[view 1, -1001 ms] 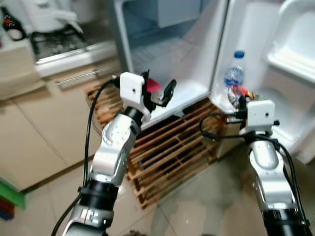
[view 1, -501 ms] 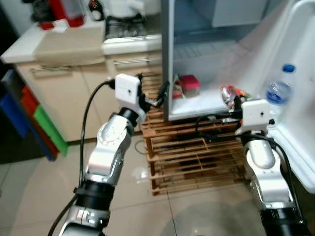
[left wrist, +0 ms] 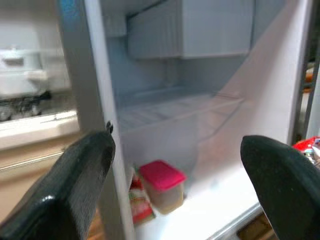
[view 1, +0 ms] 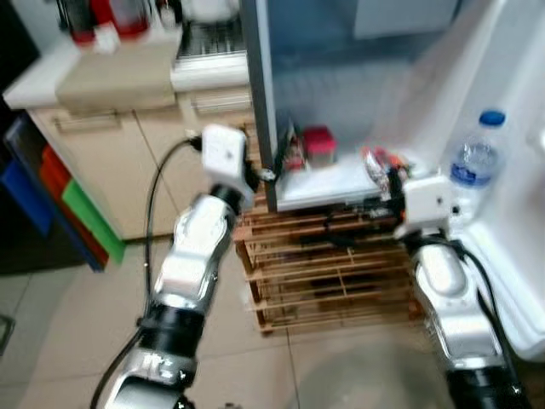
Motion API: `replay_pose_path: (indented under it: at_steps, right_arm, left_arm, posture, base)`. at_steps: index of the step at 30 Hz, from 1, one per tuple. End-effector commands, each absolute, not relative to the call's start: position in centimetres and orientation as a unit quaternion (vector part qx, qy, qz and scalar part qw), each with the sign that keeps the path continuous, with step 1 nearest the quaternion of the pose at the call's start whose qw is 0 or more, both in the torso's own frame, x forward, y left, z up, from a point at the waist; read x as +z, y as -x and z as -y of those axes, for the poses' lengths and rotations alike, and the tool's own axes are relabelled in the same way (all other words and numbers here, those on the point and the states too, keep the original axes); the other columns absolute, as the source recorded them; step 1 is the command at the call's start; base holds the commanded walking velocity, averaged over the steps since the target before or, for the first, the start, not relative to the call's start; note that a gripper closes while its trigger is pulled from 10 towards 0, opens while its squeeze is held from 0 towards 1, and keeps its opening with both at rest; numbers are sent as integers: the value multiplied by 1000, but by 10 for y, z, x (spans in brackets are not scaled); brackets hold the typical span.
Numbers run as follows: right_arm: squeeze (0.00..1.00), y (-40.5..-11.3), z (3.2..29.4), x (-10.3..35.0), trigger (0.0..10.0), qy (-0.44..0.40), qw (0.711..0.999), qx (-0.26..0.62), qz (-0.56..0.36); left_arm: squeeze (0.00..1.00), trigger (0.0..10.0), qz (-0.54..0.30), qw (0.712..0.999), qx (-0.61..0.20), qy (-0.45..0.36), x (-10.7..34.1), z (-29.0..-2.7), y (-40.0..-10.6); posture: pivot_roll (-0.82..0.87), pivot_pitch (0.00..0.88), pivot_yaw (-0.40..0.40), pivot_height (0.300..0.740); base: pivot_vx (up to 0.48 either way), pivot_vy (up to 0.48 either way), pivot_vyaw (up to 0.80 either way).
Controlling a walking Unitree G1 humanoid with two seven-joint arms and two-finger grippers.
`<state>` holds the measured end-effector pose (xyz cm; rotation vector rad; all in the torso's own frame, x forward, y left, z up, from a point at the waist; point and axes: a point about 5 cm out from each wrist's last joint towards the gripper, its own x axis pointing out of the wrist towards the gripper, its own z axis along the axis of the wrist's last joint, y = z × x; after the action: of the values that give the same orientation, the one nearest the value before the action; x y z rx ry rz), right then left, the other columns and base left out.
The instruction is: Restocking fridge
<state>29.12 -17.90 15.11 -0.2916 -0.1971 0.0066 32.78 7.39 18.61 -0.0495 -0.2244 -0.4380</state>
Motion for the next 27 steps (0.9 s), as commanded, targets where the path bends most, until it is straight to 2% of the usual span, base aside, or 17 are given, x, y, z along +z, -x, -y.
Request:
replay_pose_path:
  at_steps: [1,7,12,20,27]
  right_arm:
    - [141,-294,170,158,0,144,983,18,115]
    - [145,-295,170,158,0,147,982,19,115]
    - [145,-294,170,158,0,147,982,20,114]
    - [157,-295,168,159,0,149,982,26,114]
    - [161,-296,169,160,0,151,981,26,116]
  left_arm:
    - [0,10000,116,972,-202,17,188,-84,-331]
    - [0,10000,115,973,-197,24,188,-85,-331]
    - [0,10000,115,974,-192,20,188,-85,-331]
    - [0,10000,122,975,-185,15,190,-82,-330]
    - [0,10000,143,969,-204,-4,196,-75,-326]
  posture:
    - [-101,0,81,740]
    - [-98,0,77,740]
    - [-98,0,78,740]
    - [-99,0,78,740]
    - [-99,0,76,740]
  base:
    - [409,-244,0]
    - [409,-244,0]
    - [442,0,0]
    - [0,0,0]
    - [0,0,763]
